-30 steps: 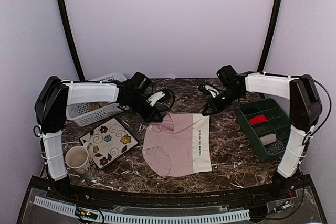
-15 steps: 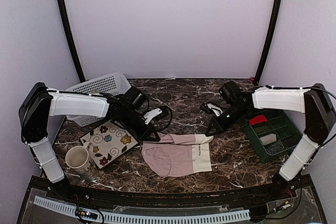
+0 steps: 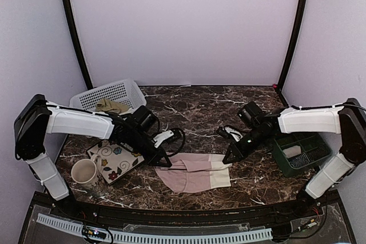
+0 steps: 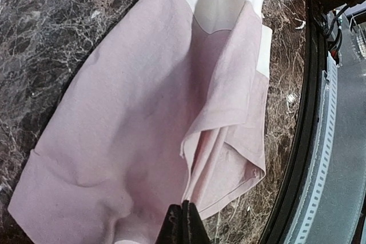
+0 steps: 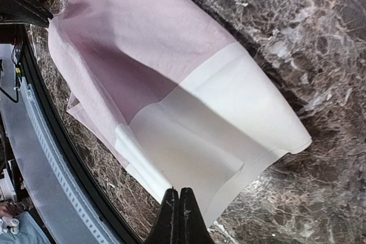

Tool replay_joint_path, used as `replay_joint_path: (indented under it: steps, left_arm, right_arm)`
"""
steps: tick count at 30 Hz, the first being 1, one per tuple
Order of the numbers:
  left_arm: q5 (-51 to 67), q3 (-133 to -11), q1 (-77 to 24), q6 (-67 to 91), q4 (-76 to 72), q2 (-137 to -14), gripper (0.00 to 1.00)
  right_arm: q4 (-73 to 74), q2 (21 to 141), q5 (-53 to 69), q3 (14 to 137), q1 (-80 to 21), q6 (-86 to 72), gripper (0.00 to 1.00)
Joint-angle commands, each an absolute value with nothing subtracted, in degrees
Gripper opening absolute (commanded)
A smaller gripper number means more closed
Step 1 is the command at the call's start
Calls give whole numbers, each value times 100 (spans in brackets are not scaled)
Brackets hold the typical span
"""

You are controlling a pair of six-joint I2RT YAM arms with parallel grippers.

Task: Roll the underwear
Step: Fold the underwear at the center of the board, then smooth out the underwear at the center of the board.

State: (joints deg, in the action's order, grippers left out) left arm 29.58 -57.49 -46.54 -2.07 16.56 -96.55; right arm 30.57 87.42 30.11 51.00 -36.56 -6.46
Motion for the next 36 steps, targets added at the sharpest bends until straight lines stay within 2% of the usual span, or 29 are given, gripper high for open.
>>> replay_joint_path:
  steps: [1,7,8,11,13,14,19,25,30,36]
  left_arm:
    - [3052,-5547,-4773,-123,1594,-9495,0]
    - [3110,-5478,-4946,-224,1678,-9504,0]
    - [3119,-5464,-4981,-281,1726,-9479,7]
    - [3141,-5374,-5036,-470,1884,-9221,39]
    - [3152,-5328,-5036,-593,2002,-8943,50]
    - [3147,-5329,-5036,-661,2073,-8857,54]
    - [2969,-5426,-5036,-712,2057,-8858,55]
    - [2860,-5747,-5036,-434,1428,-9482,56]
    - [3248,-6407,-5036,-313,1573,-10273,64]
    - [3401,-6501,-5015,-253,1488,-10395,73]
  right_arm:
    - [2867,8645,3063,4871,-3840,-788,0]
    - [2933,8576,3072,4707,-3876,-734,0]
    - [2991,8578,3113,4720,-3878,-700,0]
    - [3106,8501,3352,4723,-3885,-695,22]
    - [3269,8398,3461,4781,-3885,-678,39]
    - [3342,8342,3498,4803,-3880,-676,43]
    - [3283,8214,3317,4825,-3875,-928,44]
    - [2967,8775,3035,4893,-3876,-1326,43]
    - [2604,9072,3437,5005,-3883,-1415,48]
    - [2916,9520,3838,5270,-4223,-962,40]
